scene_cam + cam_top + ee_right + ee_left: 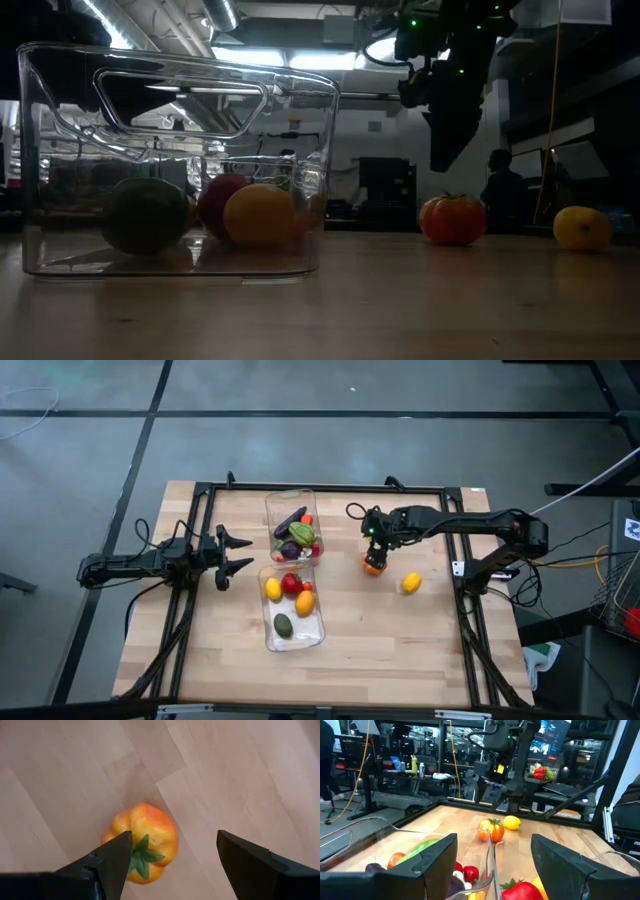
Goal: Sort produce into baskets
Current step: Put the yellow pumpkin into the bottom transparent bin
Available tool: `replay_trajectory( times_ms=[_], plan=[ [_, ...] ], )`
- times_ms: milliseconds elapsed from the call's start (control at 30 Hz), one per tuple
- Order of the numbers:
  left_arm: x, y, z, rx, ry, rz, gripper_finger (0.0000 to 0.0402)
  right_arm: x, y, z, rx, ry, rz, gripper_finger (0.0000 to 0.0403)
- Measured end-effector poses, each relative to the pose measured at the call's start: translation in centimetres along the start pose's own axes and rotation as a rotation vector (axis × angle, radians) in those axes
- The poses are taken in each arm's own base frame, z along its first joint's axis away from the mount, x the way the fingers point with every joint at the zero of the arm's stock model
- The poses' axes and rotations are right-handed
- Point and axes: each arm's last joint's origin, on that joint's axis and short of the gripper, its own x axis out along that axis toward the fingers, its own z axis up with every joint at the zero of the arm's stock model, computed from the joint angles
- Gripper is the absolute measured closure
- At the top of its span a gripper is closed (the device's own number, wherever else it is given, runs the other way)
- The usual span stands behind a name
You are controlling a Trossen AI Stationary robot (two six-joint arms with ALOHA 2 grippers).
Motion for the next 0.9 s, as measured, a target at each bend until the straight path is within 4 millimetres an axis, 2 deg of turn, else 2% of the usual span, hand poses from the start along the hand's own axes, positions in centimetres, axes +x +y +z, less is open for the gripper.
replay_trajectory(
  times_ms=[100,333,533,767,900],
  plan=[
    [0.0,0.0,0.0,0.0,0.0,0.0,0.0151,0.4,0.2,0.0,-0.004,0.017,0.014,0.0098],
    [0.0,0.0,0.0,0.0,-0.001,0.003,0.0151,2.0,0.3,-0.9,-0.013,0.06,0.07,0.001],
    [0.0,0.0,0.0,0.0,0.0,0.003,0.0151,2.8,0.4,-1.6,-0.017,0.083,0.107,0.0029],
    [0.0,0.0,0.0,0.0,0.0,0.003,0.0151,4.5,0.4,-2.7,-0.015,0.071,0.137,0.0006],
    [0.0,0.0,0.0,0.001,0.0,0.002,0.0151,5.4,0.5,-3.2,-0.009,0.041,0.164,0.0009]
  ],
)
